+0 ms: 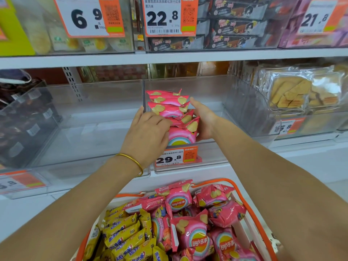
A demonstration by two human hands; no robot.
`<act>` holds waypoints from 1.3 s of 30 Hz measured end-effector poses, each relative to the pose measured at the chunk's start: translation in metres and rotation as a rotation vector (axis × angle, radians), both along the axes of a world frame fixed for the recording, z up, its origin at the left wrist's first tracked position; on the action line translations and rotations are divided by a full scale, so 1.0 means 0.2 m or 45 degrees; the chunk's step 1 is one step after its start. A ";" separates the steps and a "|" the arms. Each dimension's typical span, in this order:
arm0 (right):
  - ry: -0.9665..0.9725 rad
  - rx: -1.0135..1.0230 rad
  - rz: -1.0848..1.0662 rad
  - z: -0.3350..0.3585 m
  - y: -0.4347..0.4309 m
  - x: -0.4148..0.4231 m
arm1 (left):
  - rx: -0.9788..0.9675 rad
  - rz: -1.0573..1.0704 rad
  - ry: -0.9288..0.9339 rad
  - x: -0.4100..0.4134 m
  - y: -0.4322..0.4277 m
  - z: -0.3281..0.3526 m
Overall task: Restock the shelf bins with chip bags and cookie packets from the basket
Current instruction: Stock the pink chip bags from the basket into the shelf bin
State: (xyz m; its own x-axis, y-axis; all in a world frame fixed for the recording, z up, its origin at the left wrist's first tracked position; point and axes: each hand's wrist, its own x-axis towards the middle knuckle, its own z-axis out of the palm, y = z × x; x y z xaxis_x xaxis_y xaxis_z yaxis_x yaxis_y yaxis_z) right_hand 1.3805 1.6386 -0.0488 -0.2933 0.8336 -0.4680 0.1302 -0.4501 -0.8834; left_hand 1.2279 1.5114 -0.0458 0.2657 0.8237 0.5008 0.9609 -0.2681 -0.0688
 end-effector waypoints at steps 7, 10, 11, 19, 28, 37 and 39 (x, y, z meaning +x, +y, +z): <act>-0.054 0.522 -0.270 0.22 -0.27 0.19 | 0.282 -0.070 -0.105 0.09 -0.18 0.02; 0.053 0.750 -0.266 0.23 -0.56 0.33 | 0.336 -0.222 -0.152 0.16 -0.37 -0.08; 0.025 0.759 -0.209 0.19 -0.65 0.38 | 0.286 -0.268 -0.149 0.18 -0.42 -0.14; -1.553 0.652 1.051 -0.61 -0.67 0.54 | -0.304 -0.284 -0.120 0.26 -0.49 -0.51; -2.079 1.082 1.261 -0.80 -0.74 0.55 | -0.481 -0.245 -0.288 0.33 -0.44 -0.56; -1.311 0.933 1.013 -0.40 -0.72 0.67 | -0.749 -0.204 -0.624 0.43 -0.39 -0.52; -1.194 0.884 0.870 -0.34 -0.70 0.70 | -0.800 -0.188 -0.657 0.44 -0.39 -0.51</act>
